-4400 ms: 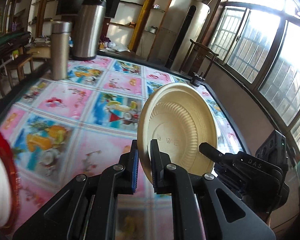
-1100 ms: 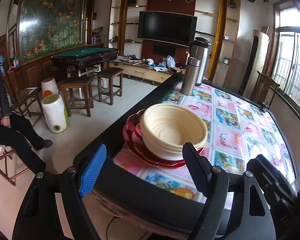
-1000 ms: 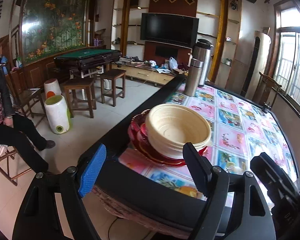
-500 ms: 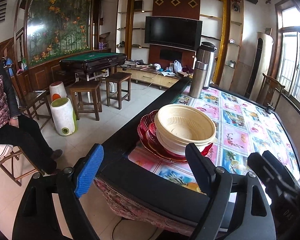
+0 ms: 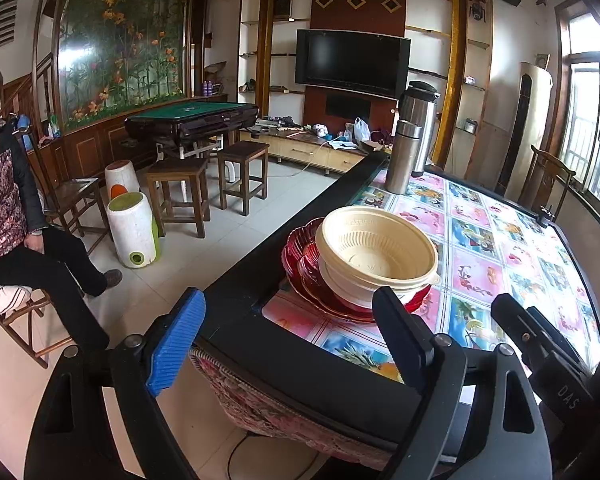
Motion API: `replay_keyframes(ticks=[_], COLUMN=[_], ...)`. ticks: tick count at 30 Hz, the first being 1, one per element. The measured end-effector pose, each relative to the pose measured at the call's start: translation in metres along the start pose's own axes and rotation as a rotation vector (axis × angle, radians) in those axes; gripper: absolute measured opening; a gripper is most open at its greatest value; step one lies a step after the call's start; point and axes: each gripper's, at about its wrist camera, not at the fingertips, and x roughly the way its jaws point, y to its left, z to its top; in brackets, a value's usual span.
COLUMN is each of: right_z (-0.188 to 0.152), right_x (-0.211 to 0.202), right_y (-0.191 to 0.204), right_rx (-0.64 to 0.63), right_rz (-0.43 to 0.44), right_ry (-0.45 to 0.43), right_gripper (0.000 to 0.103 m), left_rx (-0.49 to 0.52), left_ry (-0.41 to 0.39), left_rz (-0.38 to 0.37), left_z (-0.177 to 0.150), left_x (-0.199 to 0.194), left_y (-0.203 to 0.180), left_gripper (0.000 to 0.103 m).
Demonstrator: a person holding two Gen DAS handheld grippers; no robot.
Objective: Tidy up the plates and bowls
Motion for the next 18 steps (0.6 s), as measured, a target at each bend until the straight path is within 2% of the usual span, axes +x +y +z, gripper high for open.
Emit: replay_keyframes(ticks=[18], right_z=[0.018], right_x=[0.012], right_y=[0.028], right_rx=[-0.033], right_rz=[0.01], right_ry=[-0.032], right_gripper=[0.103], left_rx=[-0.012], left_ry=[-0.022], left_rz=[0.004], left_z=[0.0], left_x=[-0.005], left_y=[0.002], left_gripper=[0.088])
